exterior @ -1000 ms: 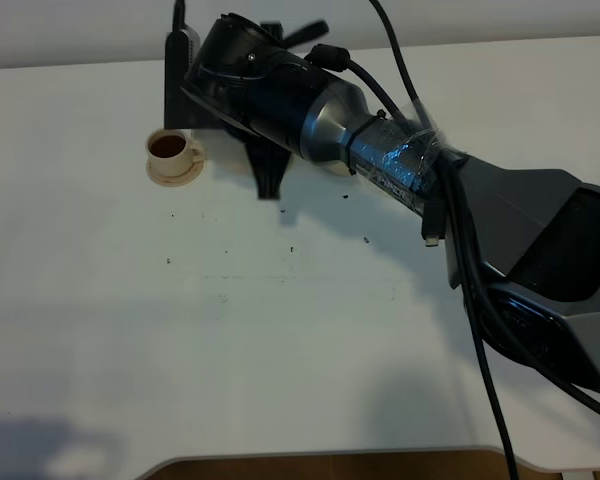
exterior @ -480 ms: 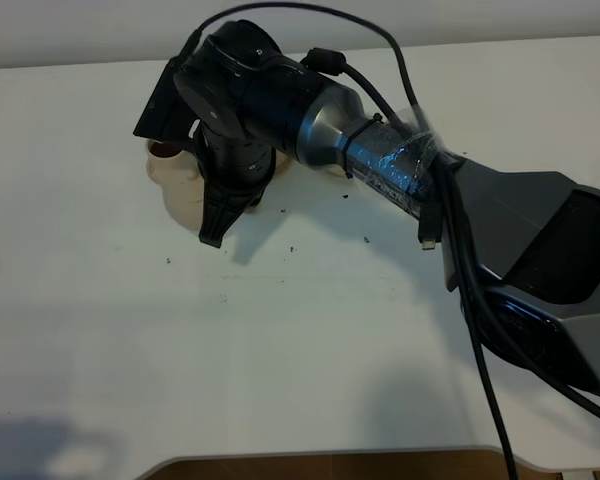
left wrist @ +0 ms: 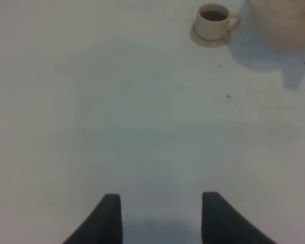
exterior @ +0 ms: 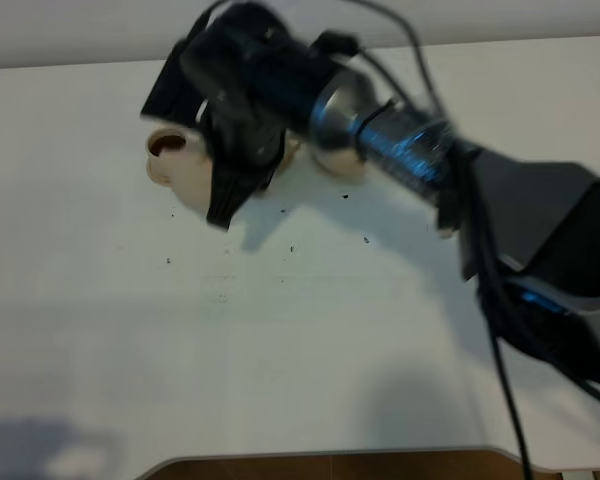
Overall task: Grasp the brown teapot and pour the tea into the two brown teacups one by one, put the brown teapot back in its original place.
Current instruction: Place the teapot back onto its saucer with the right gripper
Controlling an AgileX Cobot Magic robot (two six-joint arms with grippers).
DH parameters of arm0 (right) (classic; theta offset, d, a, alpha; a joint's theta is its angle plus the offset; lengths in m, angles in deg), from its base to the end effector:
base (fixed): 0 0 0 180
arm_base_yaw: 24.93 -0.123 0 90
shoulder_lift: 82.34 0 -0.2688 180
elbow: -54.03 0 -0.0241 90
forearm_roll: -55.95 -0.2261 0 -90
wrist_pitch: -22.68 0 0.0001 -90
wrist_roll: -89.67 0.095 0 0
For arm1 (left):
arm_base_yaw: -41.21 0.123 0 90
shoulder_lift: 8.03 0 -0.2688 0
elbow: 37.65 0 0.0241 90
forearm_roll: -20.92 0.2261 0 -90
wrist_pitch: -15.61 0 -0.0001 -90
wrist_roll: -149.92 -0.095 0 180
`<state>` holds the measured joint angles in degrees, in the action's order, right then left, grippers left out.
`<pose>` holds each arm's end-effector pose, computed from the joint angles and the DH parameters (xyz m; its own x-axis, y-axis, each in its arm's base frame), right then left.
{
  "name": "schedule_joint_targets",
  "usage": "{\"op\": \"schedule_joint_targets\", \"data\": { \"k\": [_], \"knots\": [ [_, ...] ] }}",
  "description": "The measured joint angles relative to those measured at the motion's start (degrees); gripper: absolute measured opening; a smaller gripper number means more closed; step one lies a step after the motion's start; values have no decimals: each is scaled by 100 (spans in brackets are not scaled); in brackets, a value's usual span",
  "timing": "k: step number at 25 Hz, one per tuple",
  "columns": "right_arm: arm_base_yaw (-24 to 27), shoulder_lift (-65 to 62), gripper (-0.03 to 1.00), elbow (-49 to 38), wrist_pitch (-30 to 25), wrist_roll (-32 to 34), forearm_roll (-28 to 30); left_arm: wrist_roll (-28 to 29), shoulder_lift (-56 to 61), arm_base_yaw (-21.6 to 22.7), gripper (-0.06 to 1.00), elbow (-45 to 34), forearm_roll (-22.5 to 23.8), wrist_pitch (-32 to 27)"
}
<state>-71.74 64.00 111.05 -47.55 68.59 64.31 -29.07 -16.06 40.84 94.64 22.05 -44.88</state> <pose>0.3398 0.3430 0.2107 -0.3059 -0.9129 -0.2704 -0.8897 0.3752 -0.2600 -0.0077 0.0017 0.2657 -0.4418 -0.0051 -0.8971 -0.0124 0.9999 0.0005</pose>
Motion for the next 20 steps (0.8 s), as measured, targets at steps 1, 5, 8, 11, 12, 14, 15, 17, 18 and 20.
{"op": "schedule_joint_targets", "data": {
  "k": [1, 5, 8, 11, 12, 14, 15, 17, 18, 20],
  "knots": [
    [108, -83, 13, 0, 0, 0, -42, 0, 0, 0, 37, 0, 0, 0],
    [742, -230, 13, 0, 5, 0, -399, 0, 0, 0, 37, 0, 0, 0],
    [1201, -230, 13, -28, 5, 0, -509, 0, 0, 0, 37, 0, 0, 0],
    [1587, -240, 13, -194, 11, -6, -583, 0, 0, 0, 37, 0, 0, 0],
    [1670, -240, 13, -278, 6, -22, -590, 0, 0, 0, 37, 0, 0, 0],
    [1815, -240, 13, -418, -11, -100, -594, 0, 0, 0, 37, 0, 0, 0],
    [1854, -240, 13, -486, -11, -130, -594, 0, 0, 0, 37, 0, 0, 0],
    [1887, -240, 13, -614, 11, -196, -594, 0, 0, 0, 37, 0, 0, 0],
    [1887, -240, 13, -713, 60, -217, -610, 0, 0, 0, 37, 0, 0, 0],
    [1887, -240, 13, -925, 262, -244, -661, 0, 0, 0, 37, 0, 0, 0]
  ]
}}
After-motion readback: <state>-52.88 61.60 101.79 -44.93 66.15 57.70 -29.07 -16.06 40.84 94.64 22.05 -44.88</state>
